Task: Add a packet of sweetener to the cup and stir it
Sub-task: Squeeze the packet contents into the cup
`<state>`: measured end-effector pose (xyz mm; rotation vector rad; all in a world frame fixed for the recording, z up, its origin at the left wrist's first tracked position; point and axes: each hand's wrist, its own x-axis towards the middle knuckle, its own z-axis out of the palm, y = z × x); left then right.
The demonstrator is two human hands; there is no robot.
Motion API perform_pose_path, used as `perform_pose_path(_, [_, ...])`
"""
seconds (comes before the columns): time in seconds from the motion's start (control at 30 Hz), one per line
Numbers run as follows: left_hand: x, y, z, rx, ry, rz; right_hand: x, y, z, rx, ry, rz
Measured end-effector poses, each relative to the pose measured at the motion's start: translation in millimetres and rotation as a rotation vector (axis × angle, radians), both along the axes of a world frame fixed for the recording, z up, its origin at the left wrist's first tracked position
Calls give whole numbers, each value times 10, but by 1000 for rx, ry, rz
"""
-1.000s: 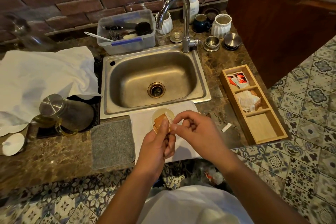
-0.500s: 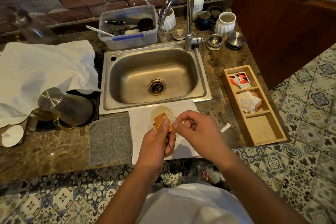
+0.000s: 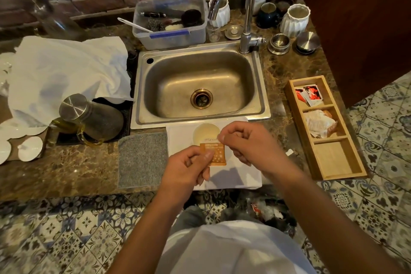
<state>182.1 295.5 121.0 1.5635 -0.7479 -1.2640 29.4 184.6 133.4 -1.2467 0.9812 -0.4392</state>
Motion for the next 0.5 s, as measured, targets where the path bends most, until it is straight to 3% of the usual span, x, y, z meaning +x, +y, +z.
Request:
perform_pose_path(0.17, [72,-88,-52,21,44,55,114,117,-121,31,52,22])
perform_pose_path(0.5, [457,-160,-226,16,-34,-187,325,309,-392,-64,102,-51])
